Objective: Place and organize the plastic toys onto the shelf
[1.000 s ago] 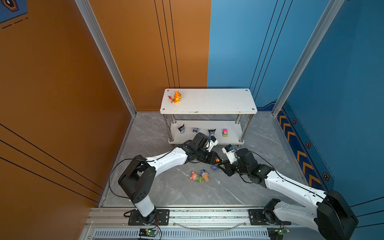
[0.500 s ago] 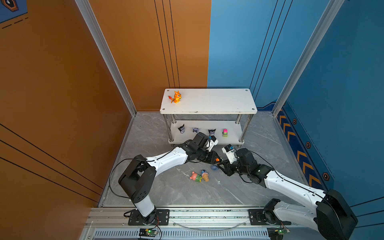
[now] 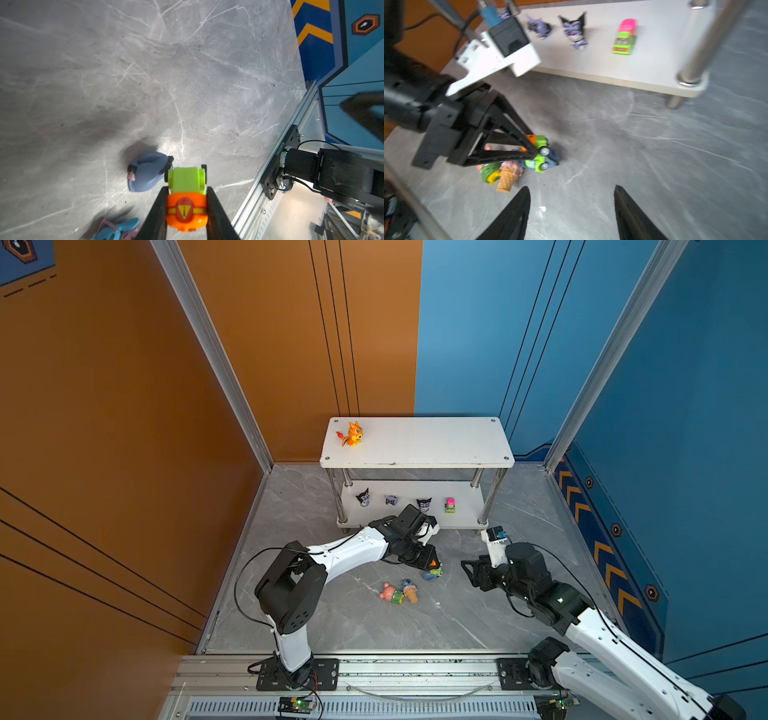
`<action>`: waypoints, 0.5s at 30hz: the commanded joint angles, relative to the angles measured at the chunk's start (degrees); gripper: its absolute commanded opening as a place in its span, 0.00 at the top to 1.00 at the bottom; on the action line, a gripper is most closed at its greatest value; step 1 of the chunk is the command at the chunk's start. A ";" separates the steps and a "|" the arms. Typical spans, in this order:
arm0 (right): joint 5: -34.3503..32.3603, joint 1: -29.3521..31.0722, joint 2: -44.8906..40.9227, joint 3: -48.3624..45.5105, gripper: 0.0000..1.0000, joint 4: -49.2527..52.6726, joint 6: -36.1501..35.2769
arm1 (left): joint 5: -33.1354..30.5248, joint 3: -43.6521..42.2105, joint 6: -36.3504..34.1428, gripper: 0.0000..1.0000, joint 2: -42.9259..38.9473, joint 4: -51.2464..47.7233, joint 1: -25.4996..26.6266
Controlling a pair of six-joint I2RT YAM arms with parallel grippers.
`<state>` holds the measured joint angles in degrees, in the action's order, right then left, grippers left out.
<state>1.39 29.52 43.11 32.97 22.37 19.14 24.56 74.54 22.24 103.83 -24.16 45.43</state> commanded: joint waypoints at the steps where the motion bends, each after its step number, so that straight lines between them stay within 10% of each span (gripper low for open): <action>1: -10.48 -3.73 0.07 1.72 0.38 12.30 4.14 | -2.73 5.66 -3.53 0.79 2.99 -6.82 3.23; 15: -12.74 -9.38 6.29 2.44 0.42 14.98 9.08 | -10.00 32.65 -13.80 0.75 20.20 -33.67 10.45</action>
<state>-9.78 20.91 49.30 33.61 35.14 26.87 17.98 103.02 12.40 121.51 -47.90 55.07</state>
